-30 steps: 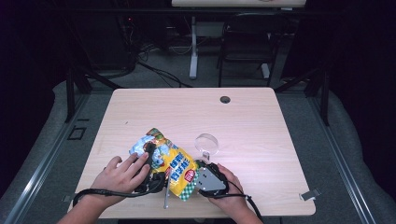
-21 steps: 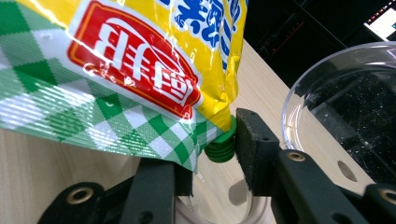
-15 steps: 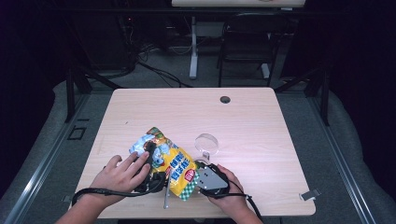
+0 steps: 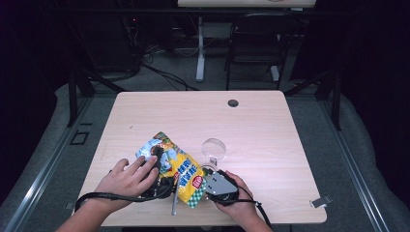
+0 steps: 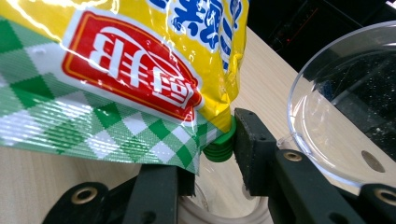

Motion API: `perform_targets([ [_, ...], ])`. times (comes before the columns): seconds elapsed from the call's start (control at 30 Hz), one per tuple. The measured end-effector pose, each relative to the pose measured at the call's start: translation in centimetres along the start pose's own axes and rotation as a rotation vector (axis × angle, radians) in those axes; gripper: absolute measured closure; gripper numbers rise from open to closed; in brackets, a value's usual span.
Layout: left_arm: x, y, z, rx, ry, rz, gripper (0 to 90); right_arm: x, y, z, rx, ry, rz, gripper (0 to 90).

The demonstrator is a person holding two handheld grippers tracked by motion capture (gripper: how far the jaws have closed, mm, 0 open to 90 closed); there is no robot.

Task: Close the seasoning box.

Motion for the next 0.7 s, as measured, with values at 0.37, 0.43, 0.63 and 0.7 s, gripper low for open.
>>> perform_targets([
  [0.37, -0.31, -0.09, -0.14, -0.017, 0.014, -0.012, 63.9, 0.11, 0.07, 0.07, 0.01, -0.001, 0.004, 70.3],
  [0.43, -0.32, -0.11, -0.16, -0.019, 0.019, -0.013, 63.9, 0.12, 0.1, 0.0, 0.014, -0.001, 0.007, 70.3],
  [0.63, -0.37, -0.24, -0.17, -0.028, 0.029, -0.015, 64.0, 0.13, 0.14, -0.03, 0.014, -0.008, 0.004, 70.3],
  [0.7, -0.39, -0.31, -0.26, -0.017, 0.031, -0.016, 64.1, 0.13, 0.14, -0.03, 0.017, -0.011, 0.005, 70.3],
])
Point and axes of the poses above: each handheld gripper's, and its own axes: y roughly forward along the jaws, x roughly out of its underside, z roughly to its right, the point moved 1 cm from there along y, roughly forward along the jaws, and after that the axes turned 5 degrees about y, right-handed, at the moved point
